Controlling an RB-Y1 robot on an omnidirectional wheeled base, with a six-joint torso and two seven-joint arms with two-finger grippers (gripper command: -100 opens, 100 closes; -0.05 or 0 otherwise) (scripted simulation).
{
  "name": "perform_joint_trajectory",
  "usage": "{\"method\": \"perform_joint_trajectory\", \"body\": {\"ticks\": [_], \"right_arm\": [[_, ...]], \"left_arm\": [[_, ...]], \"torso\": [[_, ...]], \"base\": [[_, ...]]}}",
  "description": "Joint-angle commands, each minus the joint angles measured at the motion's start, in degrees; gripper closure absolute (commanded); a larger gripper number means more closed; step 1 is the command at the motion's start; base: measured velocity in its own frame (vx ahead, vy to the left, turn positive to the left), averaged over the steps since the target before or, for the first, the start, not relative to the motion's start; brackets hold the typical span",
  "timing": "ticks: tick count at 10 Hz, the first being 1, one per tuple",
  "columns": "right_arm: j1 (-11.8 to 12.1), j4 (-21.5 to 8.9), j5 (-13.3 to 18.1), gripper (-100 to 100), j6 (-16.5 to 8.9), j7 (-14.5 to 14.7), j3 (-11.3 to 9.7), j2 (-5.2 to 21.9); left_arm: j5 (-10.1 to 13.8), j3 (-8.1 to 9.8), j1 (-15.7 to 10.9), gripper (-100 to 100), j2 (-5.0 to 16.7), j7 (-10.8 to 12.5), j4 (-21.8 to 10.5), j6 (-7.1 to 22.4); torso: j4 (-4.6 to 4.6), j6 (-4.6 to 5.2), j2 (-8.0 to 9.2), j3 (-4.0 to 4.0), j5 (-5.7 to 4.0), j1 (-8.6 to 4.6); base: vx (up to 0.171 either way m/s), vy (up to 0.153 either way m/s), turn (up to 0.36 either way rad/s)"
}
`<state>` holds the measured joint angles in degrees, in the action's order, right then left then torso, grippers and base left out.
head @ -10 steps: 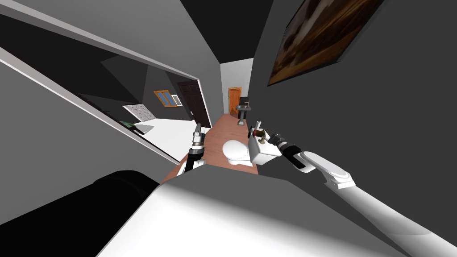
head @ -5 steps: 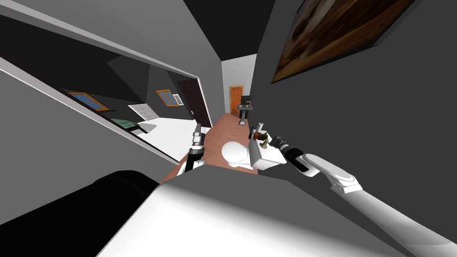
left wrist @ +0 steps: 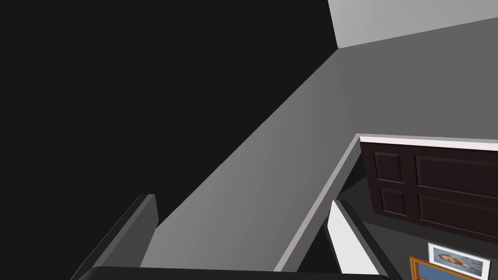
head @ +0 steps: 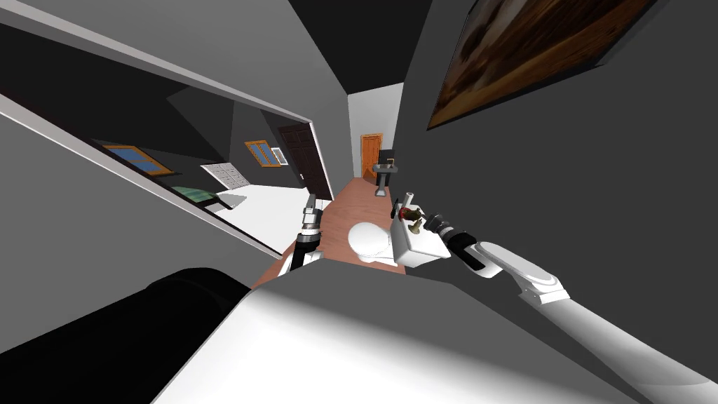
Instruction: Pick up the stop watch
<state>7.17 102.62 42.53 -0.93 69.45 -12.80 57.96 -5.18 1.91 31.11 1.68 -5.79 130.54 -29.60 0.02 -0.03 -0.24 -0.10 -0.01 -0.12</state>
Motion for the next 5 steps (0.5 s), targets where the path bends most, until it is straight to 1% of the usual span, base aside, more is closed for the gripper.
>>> {"method": "perform_joint_trajectory", "body": {"ticks": [1,2,3,4,5], "right_arm": [[0.0,0.0,0.0,100,0.0,0.0,0.0,0.0],[0.0,0.0,0.0,0,0.0,0.0,0.0,0.0],[0.5,0.9,0.7,-100,-1.0,0.8,-0.3,-2.1],[0.8,1.4,1.2,-100,-1.7,1.3,-0.3,-3.5],[0.9,1.6,1.6,-100,-2.1,1.6,-0.4,-4.3]], "left_arm": [[0.0,0.0,0.0,0,0.0,0.0,0.0,0.0],[0.0,0.0,0.0,0,0.0,0.0,0.0,0.0],[0.0,0.0,0.0,0,0.0,0.0,0.0,0.0],[0.0,0.0,0.0,0,0.0,0.0,0.0,0.0],[0.0,0.0,0.0,0,0.0,0.0,0.0,0.0]], "torso": [[0.0,0.0,0.0,0.0,0.0,0.0],[0.0,0.0,0.0,0.0,0.0,0.0],[0.0,0.0,0.0,0.0,0.0,0.0],[0.05,0.08,0.28,0.15,0.0,0.06],[0.13,0.04,0.61,0.34,0.01,0.07]], "base": [[0.0,0.0,0.0],[0.0,0.0,0.0],[-0.087,0.019,-0.246],[-0.184,0.021,-0.236],[-0.161,-0.013,-0.093]]}}
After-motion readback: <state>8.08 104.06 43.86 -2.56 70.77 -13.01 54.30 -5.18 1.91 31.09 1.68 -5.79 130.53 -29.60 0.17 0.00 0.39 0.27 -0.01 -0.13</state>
